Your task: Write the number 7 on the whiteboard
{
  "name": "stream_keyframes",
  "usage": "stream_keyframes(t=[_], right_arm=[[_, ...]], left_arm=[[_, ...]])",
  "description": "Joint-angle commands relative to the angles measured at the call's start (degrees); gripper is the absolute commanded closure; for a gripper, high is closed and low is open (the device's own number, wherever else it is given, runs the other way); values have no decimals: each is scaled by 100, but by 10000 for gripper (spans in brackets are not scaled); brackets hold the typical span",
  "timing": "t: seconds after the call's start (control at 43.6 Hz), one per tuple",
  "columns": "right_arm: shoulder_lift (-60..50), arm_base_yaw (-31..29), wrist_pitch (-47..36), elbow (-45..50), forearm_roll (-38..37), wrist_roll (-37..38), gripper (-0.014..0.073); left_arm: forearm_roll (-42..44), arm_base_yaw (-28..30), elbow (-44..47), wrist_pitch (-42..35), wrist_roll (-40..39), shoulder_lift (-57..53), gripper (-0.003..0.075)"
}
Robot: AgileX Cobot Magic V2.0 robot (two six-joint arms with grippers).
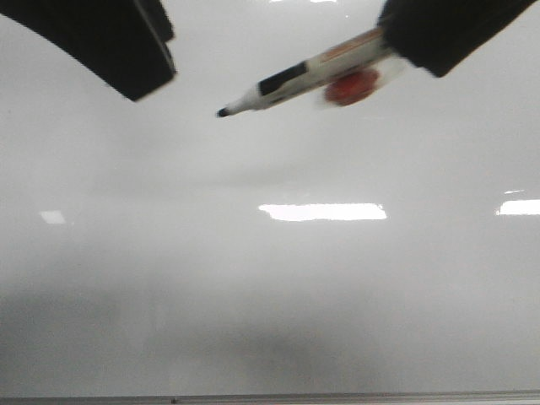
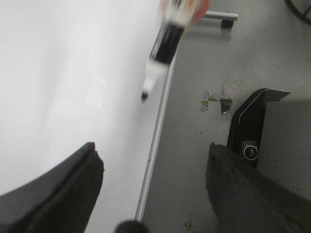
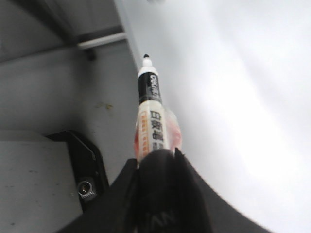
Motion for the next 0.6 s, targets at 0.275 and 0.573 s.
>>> stream_keyframes(t=[0.275, 0.573], right_arm=[[-1373, -1298, -183, 345, -323, 2570, 652], [-1240, -1293, -1568, 533, -266, 2455, 652]], left_arm=[[-130, 1571, 662, -176, -996, -1223, 270], [-223, 1669, 766, -583, -996, -1270, 270]])
